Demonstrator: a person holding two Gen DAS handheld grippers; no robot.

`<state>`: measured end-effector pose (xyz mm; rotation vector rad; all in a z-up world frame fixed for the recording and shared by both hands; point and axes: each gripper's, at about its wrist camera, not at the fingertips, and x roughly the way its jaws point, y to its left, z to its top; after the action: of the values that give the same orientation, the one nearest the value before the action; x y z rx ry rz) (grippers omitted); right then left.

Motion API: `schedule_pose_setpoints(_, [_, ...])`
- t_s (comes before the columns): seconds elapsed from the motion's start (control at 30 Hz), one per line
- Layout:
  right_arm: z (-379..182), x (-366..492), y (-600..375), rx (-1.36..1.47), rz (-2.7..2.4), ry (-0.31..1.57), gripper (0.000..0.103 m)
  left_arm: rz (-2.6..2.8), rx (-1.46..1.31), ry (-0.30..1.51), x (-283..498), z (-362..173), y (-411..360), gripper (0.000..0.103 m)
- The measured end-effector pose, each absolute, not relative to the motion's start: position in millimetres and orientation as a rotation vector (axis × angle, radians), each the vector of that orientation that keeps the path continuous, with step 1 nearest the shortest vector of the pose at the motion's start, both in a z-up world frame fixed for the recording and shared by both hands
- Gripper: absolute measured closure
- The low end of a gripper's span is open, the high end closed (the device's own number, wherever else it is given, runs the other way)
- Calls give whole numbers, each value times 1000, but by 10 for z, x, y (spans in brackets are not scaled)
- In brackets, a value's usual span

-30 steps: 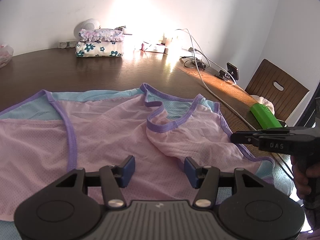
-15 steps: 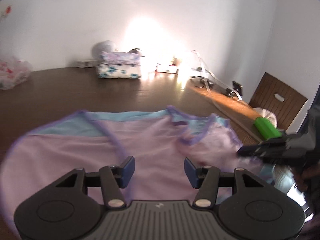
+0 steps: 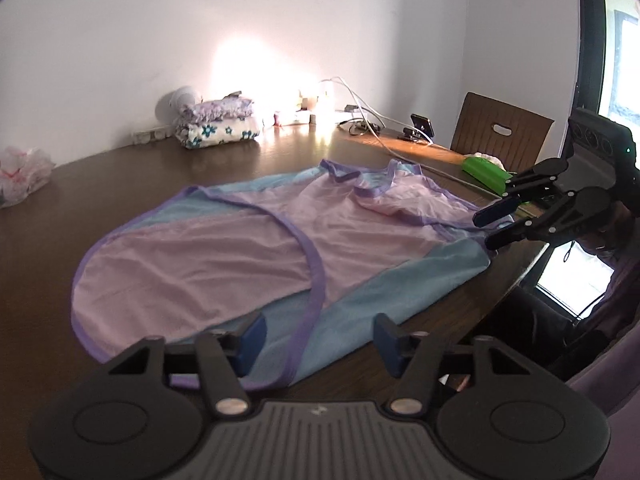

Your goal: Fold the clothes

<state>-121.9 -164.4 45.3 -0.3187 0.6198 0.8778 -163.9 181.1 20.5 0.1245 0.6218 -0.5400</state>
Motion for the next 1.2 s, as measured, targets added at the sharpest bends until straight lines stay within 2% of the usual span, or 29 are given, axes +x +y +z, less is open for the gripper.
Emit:
schedule_pose_setpoints(0.13, [384,-1246,-1674,-322,861,653,67,-550,101,629,-1666,146,1978,52])
schedule_pose_setpoints(0.2, [378,-1276,-1681,-322,867,655,68,-547,86,633,-1670,119,2032,60])
schedule_pose_setpoints(0.23, [375,-1291,-1684,-322,870,656,69,-545,79,635,-1672,106,2059,60])
schedule_pose_setpoints(0.3, [371,-1316,-1658,-333,866,661,72,-543,83,628,-1686,104,2062,61])
schedule_pose_setpoints(0.33, [374,-1329,-1637,-342,868,659,78,-550,97,616,-1703,112,2049,62])
schedule_pose_setpoints(0.37, [382,-1344,-1620,-345,875,655,84,-557,112,604,-1720,120,2034,71])
schedule_pose_setpoints(0.4, [391,-1354,-1606,-342,885,652,85,-554,131,596,-1724,124,2014,81])
schedule_pose_setpoints(0.47, [389,-1369,-1580,-341,899,650,86,-556,145,604,-1708,99,1994,91])
schedule_pose_setpoints(0.73, [310,-1360,-1566,-335,887,669,99,-550,204,598,-1708,60,1975,101])
schedule_pose_setpoints(0.93, [397,-1230,-1650,-284,842,612,100,-524,178,579,-1560,217,2051,103])
schedule_pose_setpoints(1.2, [536,-643,-1501,-303,733,538,101,-538,310,492,-914,513,1950,103])
